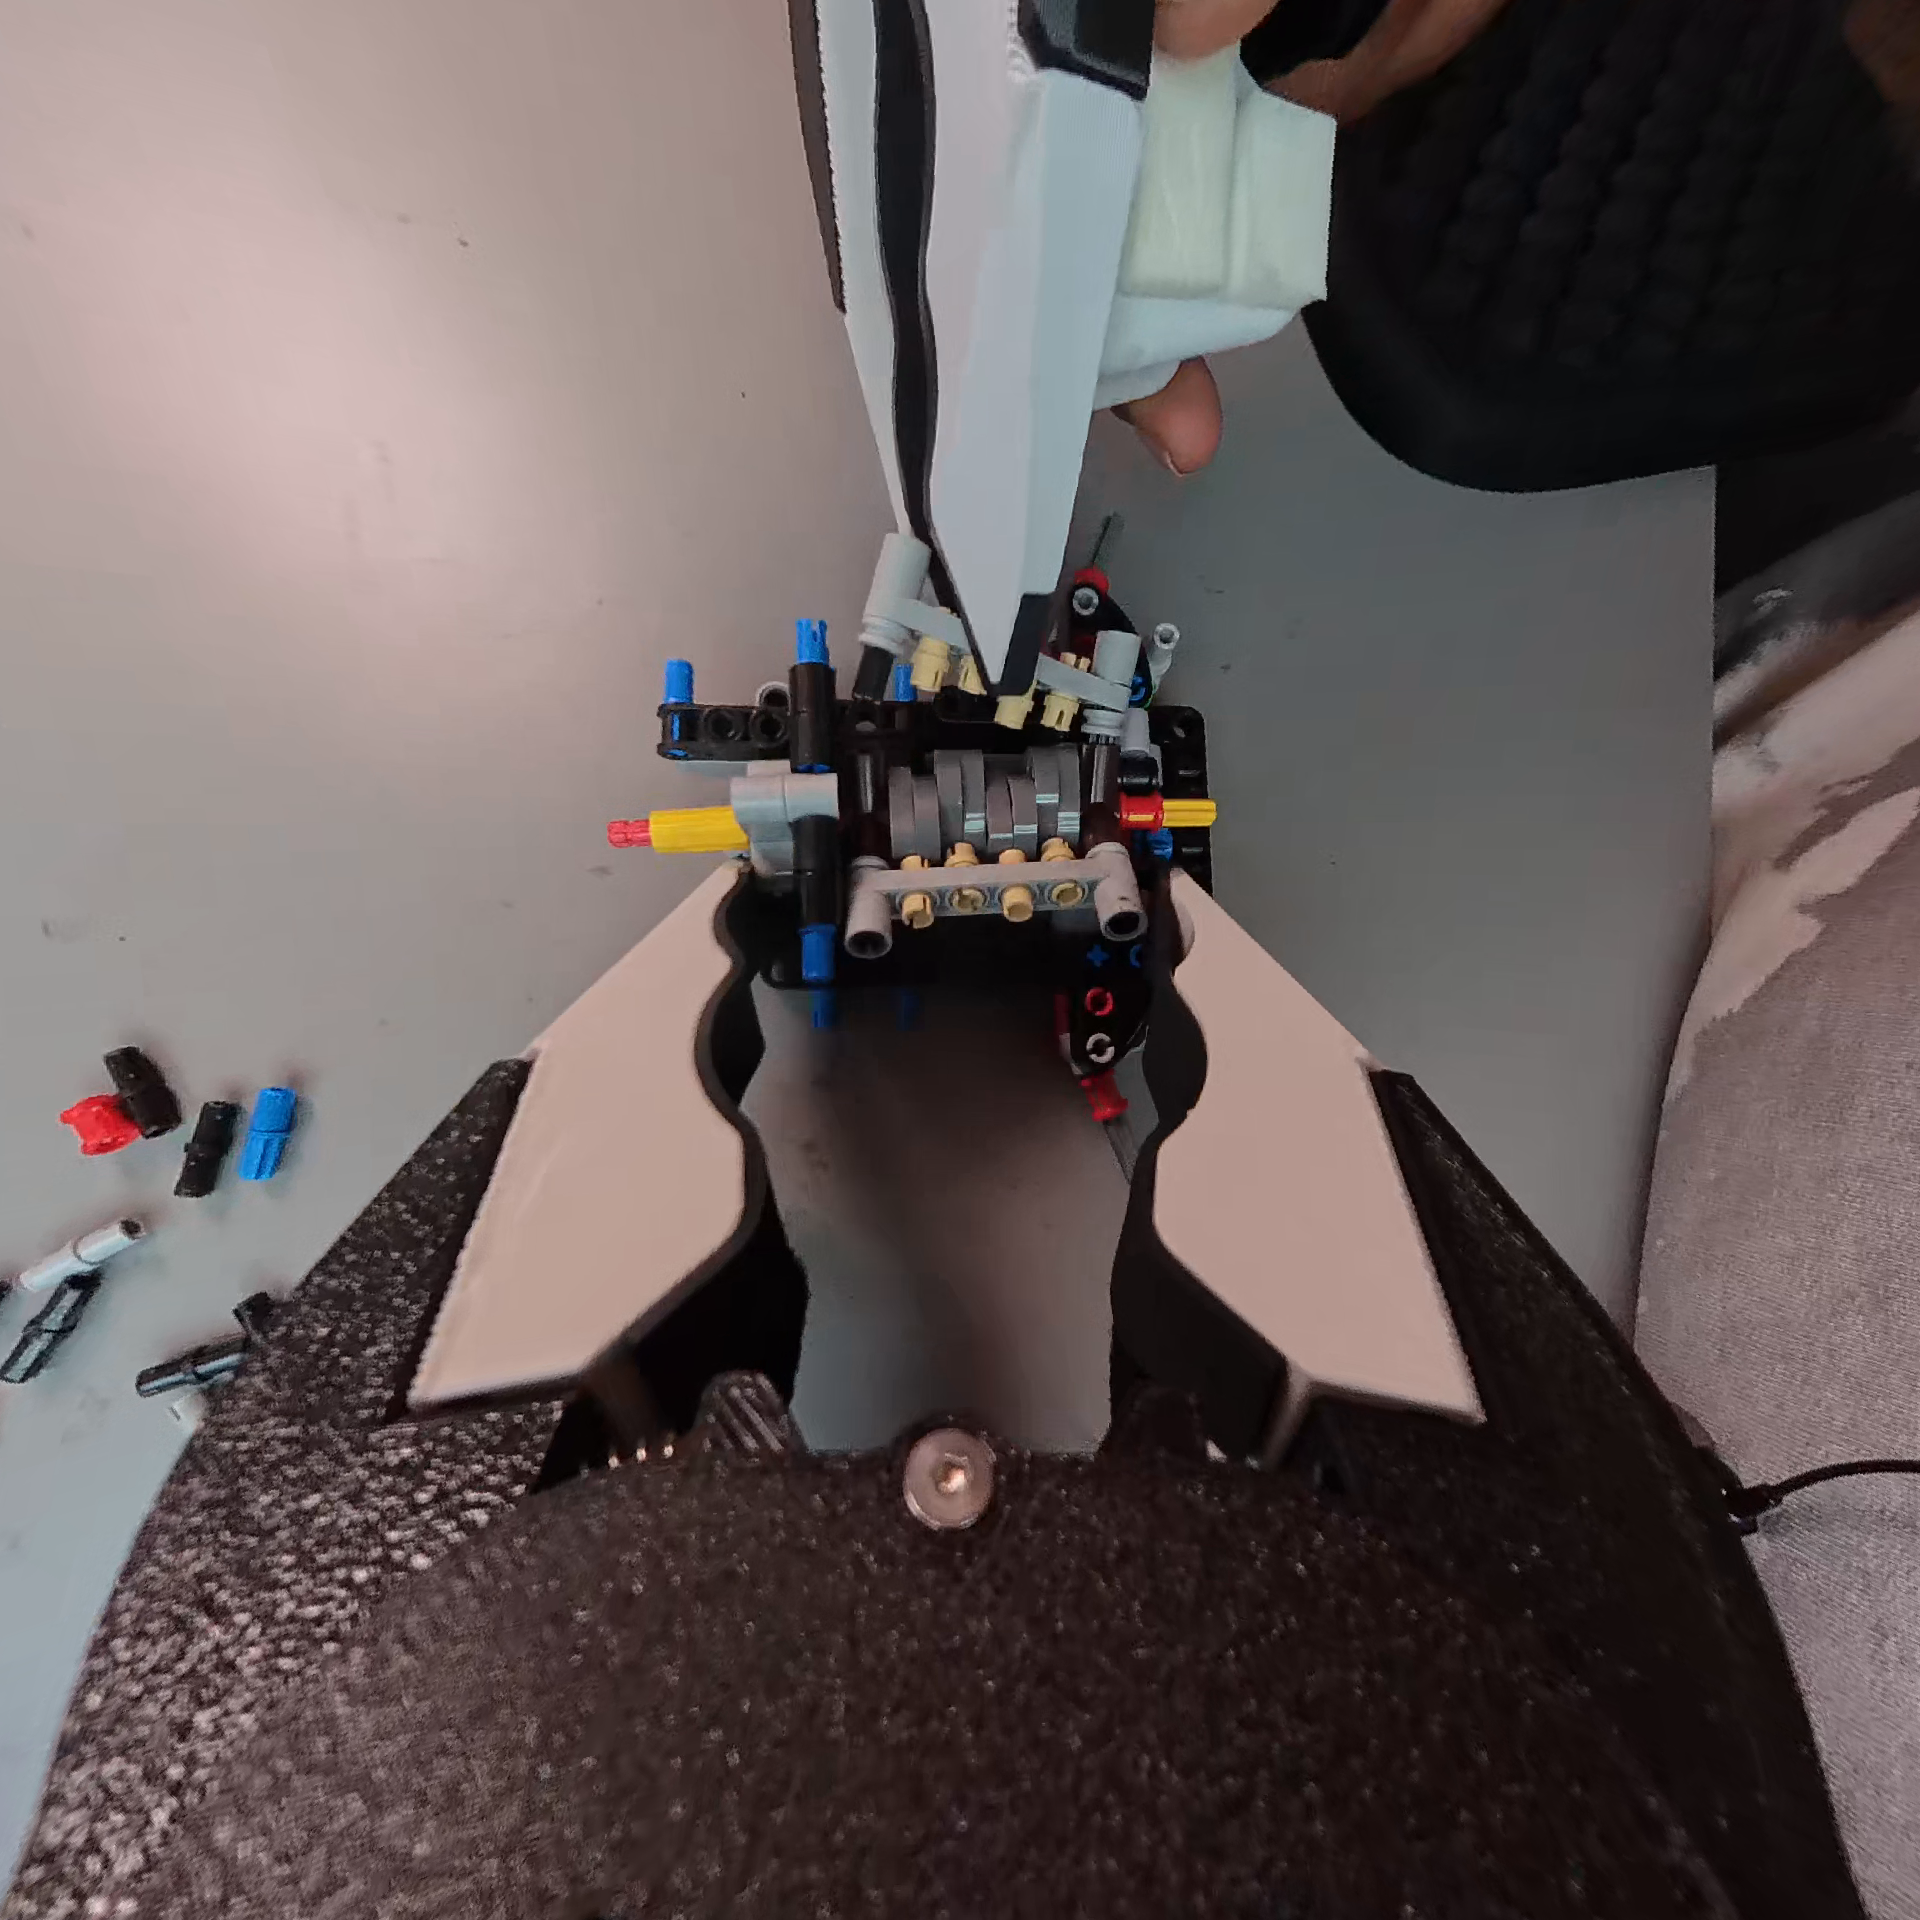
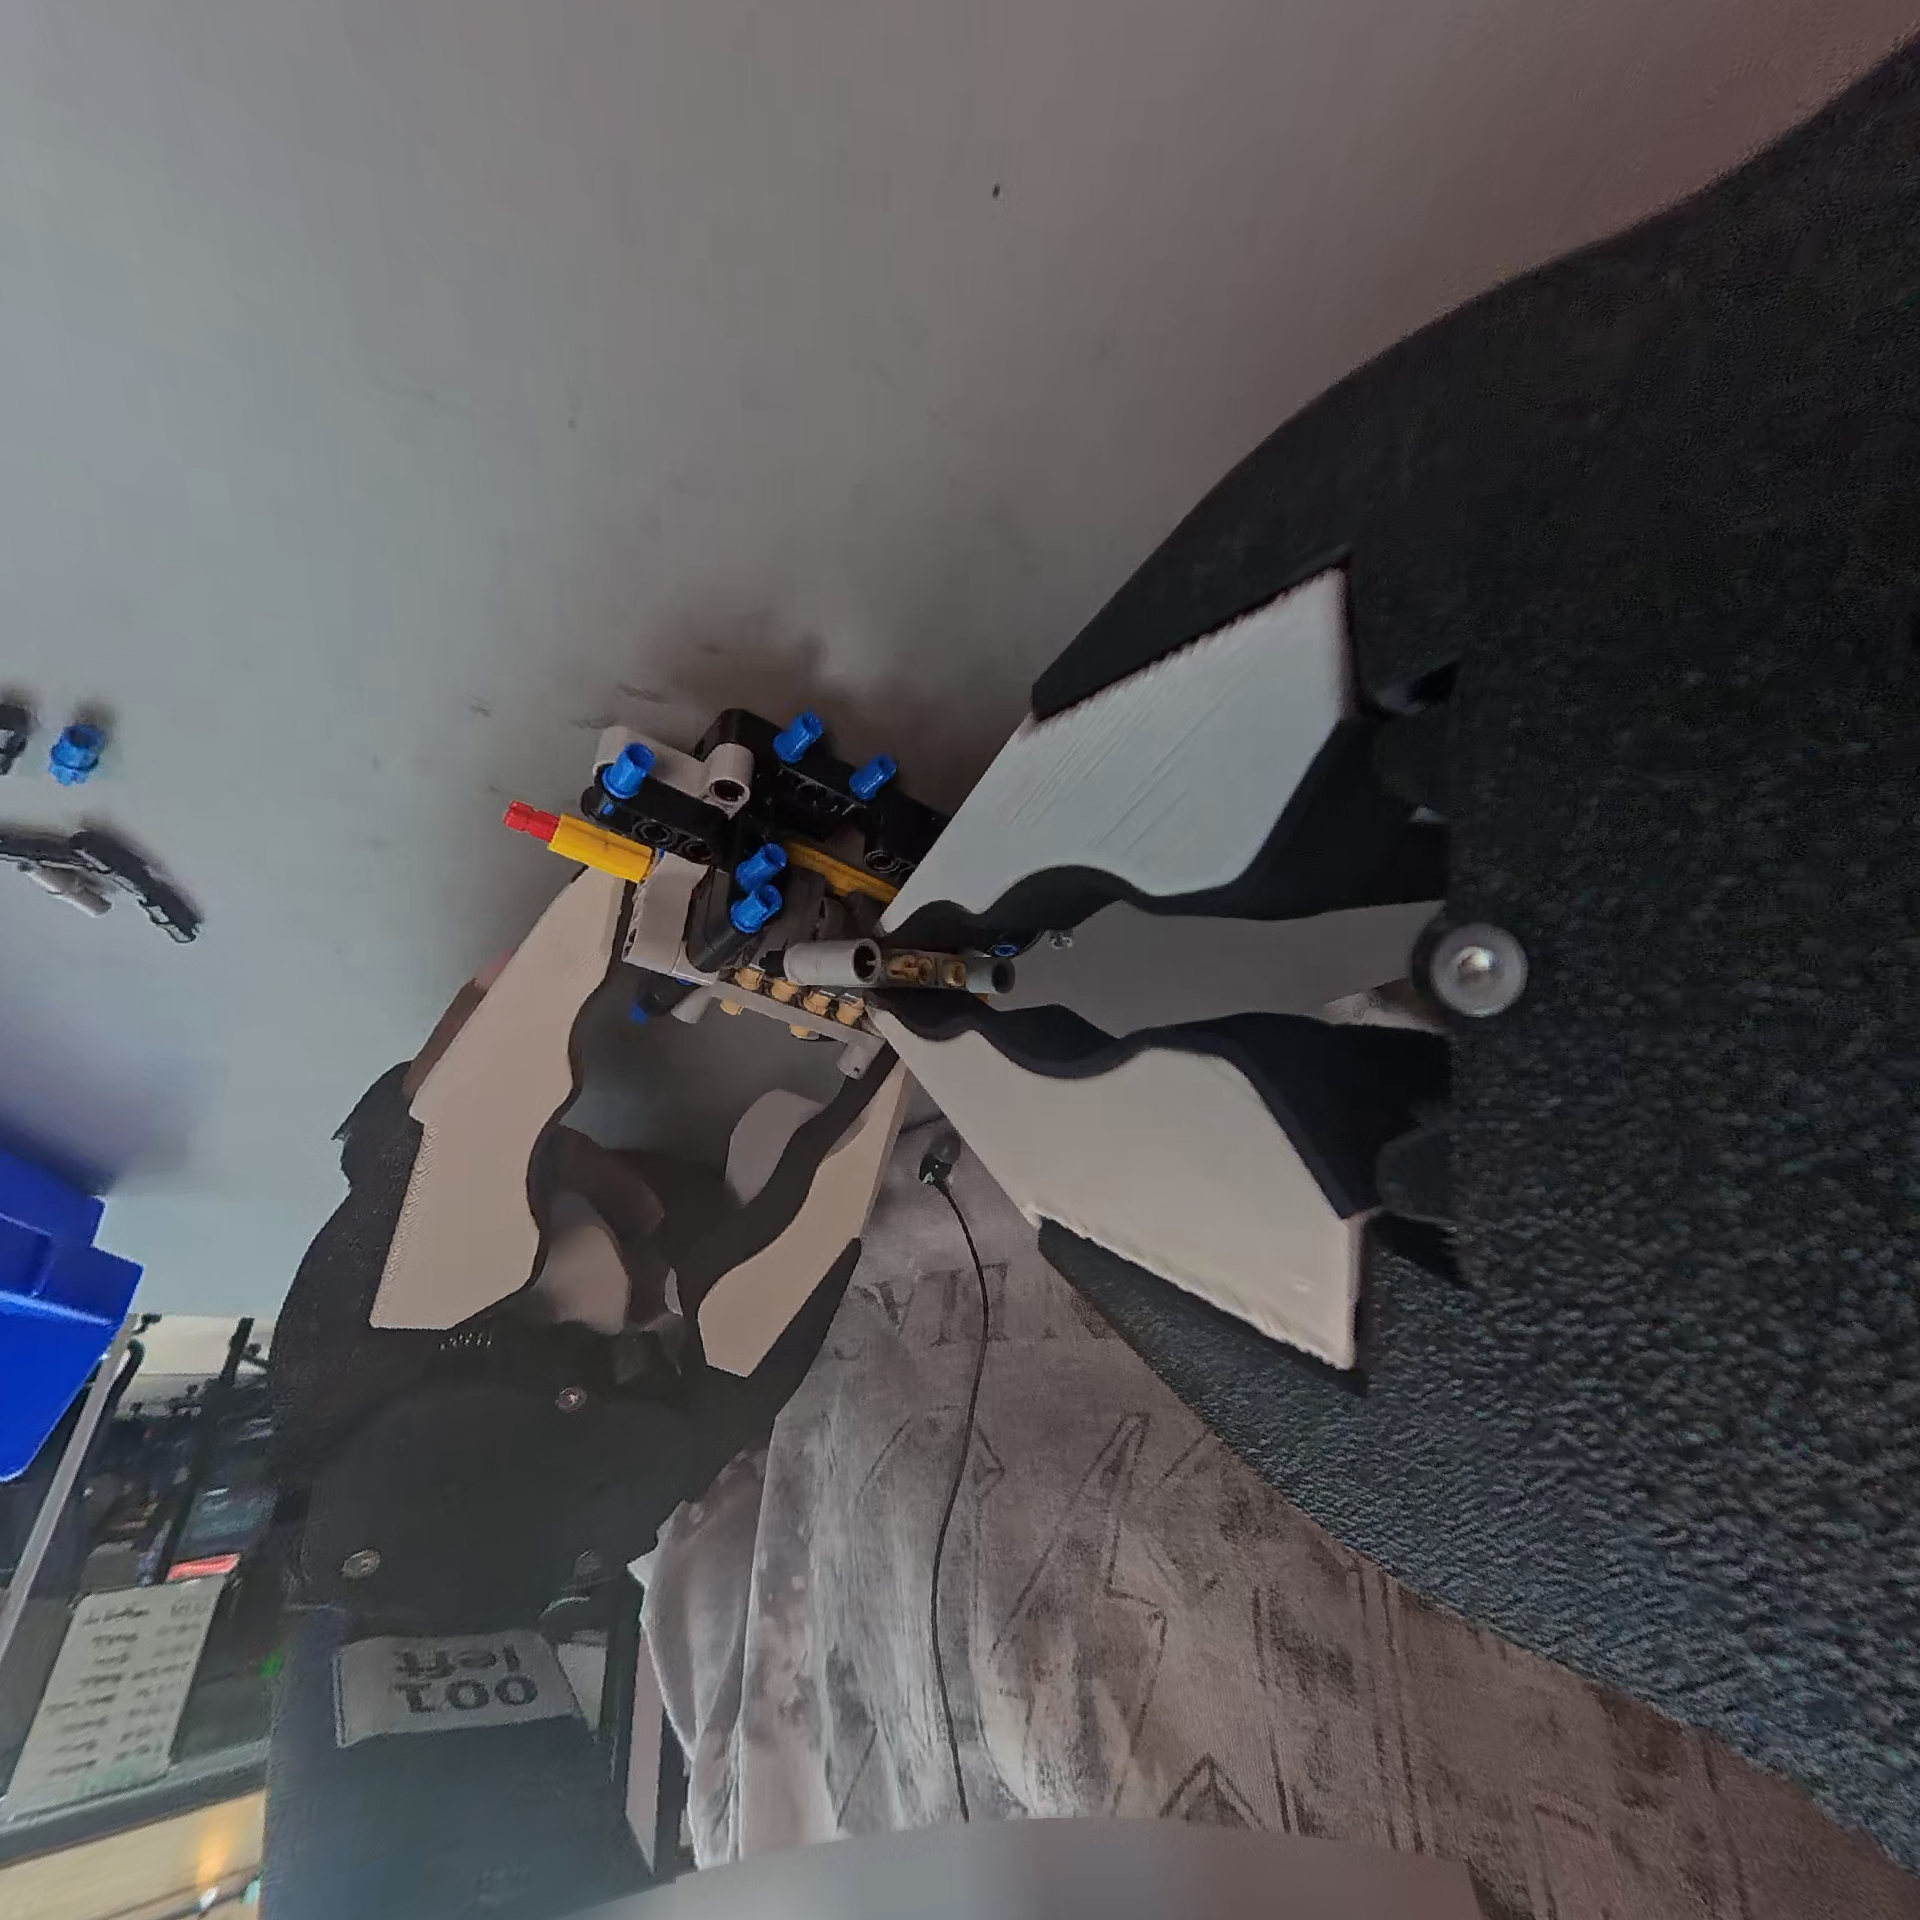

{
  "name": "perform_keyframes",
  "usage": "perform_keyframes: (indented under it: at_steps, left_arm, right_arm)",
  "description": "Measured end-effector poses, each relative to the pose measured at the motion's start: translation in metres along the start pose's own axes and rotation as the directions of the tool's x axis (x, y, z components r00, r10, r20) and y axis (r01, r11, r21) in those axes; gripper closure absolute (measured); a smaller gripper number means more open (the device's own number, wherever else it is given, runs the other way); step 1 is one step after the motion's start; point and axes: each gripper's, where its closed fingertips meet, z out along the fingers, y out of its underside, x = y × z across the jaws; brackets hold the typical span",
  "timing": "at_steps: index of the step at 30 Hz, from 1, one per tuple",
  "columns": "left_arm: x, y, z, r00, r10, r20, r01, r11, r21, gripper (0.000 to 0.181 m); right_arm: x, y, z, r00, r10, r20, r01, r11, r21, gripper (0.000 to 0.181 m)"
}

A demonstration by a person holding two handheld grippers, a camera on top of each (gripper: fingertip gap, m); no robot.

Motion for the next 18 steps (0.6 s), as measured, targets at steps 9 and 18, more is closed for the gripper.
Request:
perform_keyframes:
  at_steps: [9,18]
  left_arm:
    - [0.002,0.001,0.002,1.0,-0.011,-0.001,0.011,1.0,0.017,0.107]
    - [0.004,-0.001,0.005,0.998,-0.05,0.024,0.048,0.998,0.047,0.095]
  right_arm:
    - [-0.002,0.013,0.003,0.998,-0.054,-0.026,0.052,0.996,-0.069,0.161]
    - [-0.001,0.016,0.017,0.993,-0.064,-0.096,0.06,0.997,-0.043,0.174]
